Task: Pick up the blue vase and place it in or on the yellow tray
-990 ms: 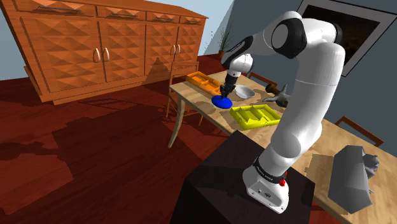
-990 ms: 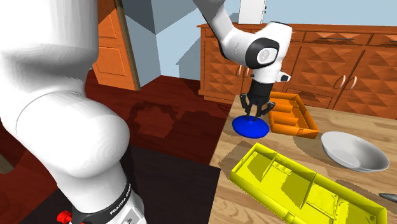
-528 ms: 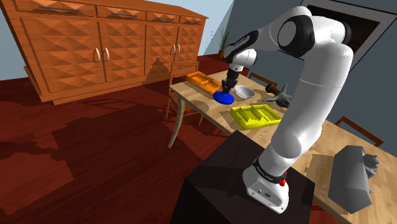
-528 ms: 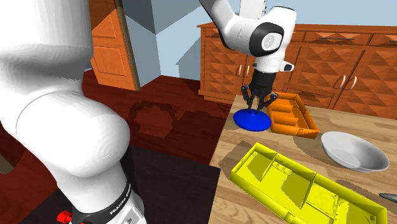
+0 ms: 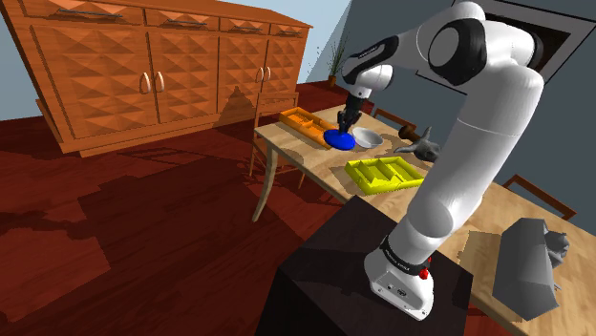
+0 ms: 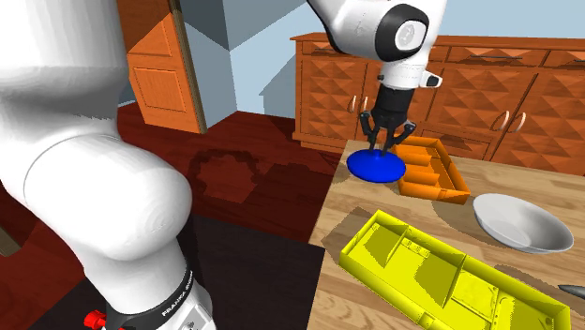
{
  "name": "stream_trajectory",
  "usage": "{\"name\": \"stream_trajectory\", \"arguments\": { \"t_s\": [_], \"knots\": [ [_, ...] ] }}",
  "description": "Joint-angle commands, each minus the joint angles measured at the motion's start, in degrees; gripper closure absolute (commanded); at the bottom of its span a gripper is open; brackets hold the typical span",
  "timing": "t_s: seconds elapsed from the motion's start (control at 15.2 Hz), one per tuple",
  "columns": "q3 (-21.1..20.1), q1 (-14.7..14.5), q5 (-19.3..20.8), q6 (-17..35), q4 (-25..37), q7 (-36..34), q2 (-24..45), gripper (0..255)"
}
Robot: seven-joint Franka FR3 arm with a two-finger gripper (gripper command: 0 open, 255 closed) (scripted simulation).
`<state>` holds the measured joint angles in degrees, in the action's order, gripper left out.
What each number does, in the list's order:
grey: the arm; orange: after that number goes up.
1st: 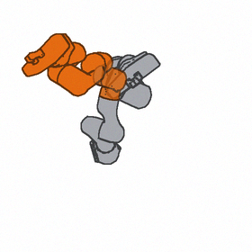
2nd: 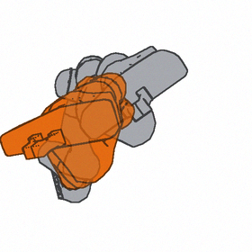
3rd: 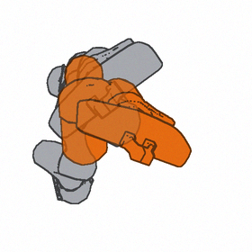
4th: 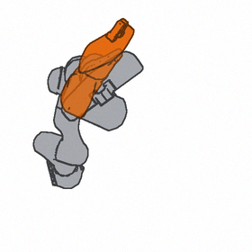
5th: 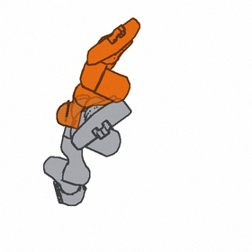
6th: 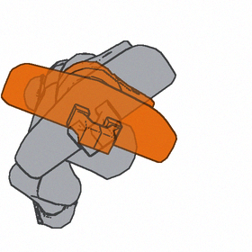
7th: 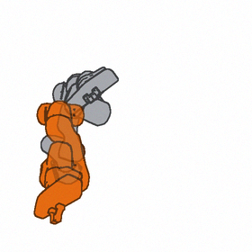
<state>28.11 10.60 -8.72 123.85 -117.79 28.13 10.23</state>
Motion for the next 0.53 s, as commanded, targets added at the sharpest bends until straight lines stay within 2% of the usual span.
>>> {"name": "stream_trajectory", "arguments": {
  "t_s": [0.0, 0.46],
  "knots": [
    [0.9, 0.8, 0.8, -0.2, -1.2, 1.3, -1.5, 255],
    [5.3, 5.3, 3.8, -1.5, -4.3, 8.6, -6.1, 255]
  ]
}}
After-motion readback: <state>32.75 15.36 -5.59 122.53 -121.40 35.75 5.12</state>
